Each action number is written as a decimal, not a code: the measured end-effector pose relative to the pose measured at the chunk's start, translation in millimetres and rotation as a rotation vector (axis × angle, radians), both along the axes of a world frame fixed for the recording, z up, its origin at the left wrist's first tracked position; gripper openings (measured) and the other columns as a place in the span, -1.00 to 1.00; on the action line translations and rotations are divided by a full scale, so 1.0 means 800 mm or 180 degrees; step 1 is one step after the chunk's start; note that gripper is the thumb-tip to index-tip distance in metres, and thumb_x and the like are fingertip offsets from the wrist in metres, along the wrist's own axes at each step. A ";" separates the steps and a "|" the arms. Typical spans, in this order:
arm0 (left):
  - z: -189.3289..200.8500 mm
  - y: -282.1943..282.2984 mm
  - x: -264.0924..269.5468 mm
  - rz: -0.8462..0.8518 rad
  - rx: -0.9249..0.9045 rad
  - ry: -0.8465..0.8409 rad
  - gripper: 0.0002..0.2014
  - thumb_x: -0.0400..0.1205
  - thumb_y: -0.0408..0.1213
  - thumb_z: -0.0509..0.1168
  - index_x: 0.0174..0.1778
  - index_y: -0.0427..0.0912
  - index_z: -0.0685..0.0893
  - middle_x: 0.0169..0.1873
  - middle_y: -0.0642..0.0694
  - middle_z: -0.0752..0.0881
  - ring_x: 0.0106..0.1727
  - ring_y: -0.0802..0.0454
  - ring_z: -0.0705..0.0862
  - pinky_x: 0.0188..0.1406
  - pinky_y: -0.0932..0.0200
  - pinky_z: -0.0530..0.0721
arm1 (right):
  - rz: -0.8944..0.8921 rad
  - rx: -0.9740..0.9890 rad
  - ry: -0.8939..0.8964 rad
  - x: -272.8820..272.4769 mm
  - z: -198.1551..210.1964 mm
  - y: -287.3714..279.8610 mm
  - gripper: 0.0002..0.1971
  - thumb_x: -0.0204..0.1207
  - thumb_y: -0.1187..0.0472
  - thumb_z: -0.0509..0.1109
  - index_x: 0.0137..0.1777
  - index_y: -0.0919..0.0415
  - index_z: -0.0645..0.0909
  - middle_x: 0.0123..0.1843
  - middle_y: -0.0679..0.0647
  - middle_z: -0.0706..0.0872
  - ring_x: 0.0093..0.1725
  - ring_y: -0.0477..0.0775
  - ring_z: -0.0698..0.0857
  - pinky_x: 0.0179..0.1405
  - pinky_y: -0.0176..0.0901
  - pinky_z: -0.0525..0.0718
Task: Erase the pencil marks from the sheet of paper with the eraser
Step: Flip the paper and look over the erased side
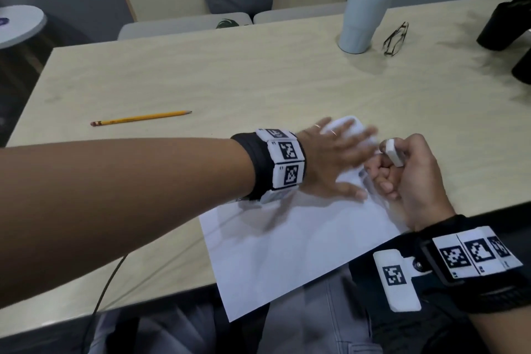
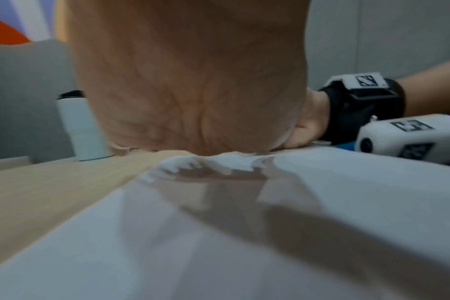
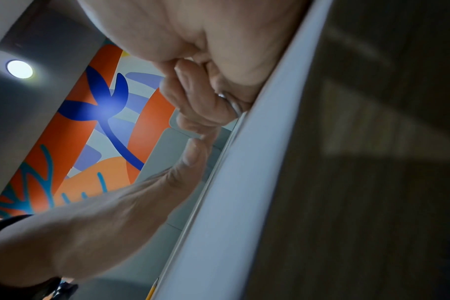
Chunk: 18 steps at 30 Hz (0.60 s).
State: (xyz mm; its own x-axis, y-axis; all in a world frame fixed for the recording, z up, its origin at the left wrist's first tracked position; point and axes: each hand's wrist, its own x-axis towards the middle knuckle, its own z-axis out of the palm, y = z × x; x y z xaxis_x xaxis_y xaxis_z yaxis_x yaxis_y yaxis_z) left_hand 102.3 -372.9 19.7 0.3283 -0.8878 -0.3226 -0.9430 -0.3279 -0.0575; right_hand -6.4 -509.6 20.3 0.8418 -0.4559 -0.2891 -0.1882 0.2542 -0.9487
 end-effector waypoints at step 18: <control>0.023 0.109 0.015 0.0218 0.0694 0.0324 -0.05 0.66 0.53 -0.34 0.82 0.01 -0.44 0.81 0.05 -0.44 0.83 -0.03 -0.42 0.80 -0.27 -0.37 | 0.0360 -0.0638 0.0223 0.001 -0.002 0.001 -0.72 0.53 0.03 0.12 -0.33 0.12 0.52 -0.41 0.26 0.61 -0.57 0.11 0.34 -0.63 -0.23 0.23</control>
State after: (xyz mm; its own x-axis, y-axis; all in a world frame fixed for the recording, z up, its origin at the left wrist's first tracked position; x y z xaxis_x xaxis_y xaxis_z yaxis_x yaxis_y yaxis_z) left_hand 114.7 -285.3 38.4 0.3415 -0.7703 -0.5385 -0.9235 -0.3816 -0.0399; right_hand -5.6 -508.8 19.1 0.8718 -0.4141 -0.2619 -0.2719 0.0357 -0.9617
